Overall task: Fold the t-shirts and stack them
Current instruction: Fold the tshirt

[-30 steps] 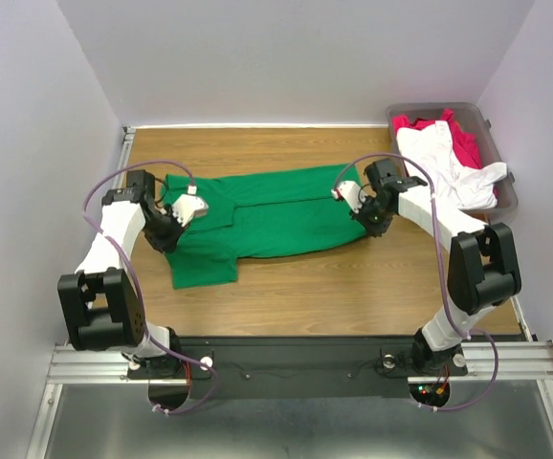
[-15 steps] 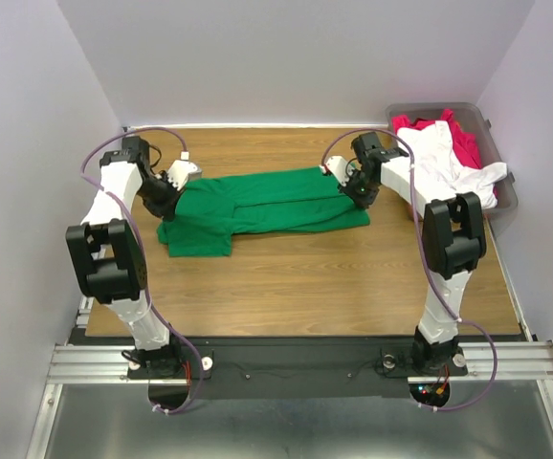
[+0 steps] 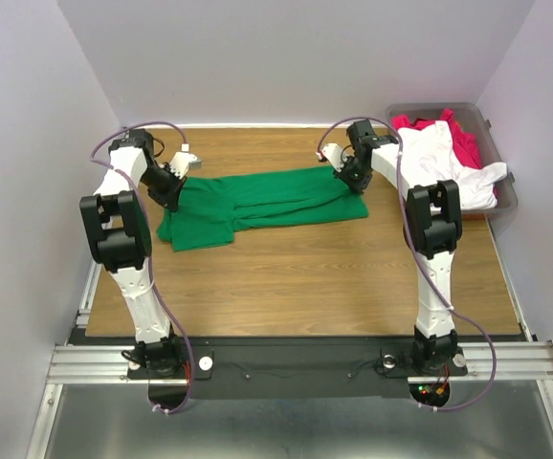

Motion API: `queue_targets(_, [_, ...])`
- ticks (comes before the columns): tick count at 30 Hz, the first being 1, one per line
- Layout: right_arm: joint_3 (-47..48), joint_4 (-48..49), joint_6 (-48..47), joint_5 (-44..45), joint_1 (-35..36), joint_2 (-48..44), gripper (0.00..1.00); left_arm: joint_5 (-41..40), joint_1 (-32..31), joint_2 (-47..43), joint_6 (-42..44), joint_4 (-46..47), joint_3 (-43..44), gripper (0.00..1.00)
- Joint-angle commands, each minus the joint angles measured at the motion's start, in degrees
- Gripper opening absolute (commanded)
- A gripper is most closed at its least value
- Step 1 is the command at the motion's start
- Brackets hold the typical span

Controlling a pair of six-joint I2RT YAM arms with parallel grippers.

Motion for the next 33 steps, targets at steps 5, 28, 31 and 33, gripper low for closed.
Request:
queue_targets(5, [5.7, -0.8, 0.7, 1.2, -0.4, 2.9, 0.20, 2.6, 2.8, 2.7, -4.0, 0.7, 5.9, 0.21])
queue_targets(28, [-6.4, -3.4, 26.3, -16.5, -7.8, -6.9, 0.55, 8.0, 9.2, -18.0, -17.4, 8.4, -29.4, 0.58])
queue_targets(31, [-6.1, -3.2, 27.3, -16.5, -8.2, -5.4, 0.55, 7.7, 9.1, -16.8, -19.3, 10.1, -29.7, 0.59])
queue_targets(33, [-5.8, -3.2, 27.9, -16.4, -8.4, -4.0, 0.55, 7.9, 9.1, -16.1, -20.2, 11.3, -30.0, 0.59])
